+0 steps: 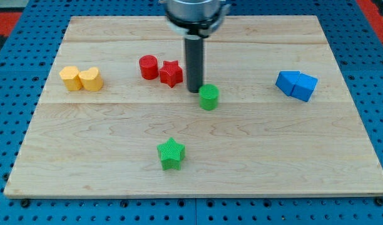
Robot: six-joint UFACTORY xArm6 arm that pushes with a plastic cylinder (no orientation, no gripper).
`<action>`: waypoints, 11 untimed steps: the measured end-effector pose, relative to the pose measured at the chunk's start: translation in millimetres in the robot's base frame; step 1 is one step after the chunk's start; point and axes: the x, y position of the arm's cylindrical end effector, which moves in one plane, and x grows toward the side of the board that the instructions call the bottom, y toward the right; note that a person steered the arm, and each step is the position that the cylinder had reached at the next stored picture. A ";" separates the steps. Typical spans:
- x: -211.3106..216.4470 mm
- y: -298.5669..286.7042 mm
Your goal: Move the green blocks to the bottom center of the board
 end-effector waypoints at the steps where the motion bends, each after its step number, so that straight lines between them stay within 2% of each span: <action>1: -15.6 53.6; 2: 23.4 60.7; 3: 56.8 -10.5; 4: 41.7 -23.4; 5: 37.1 -61.5; 7: 75.0 -64.7; 8: 62.9 -59.4; 11: 63.0 -59.4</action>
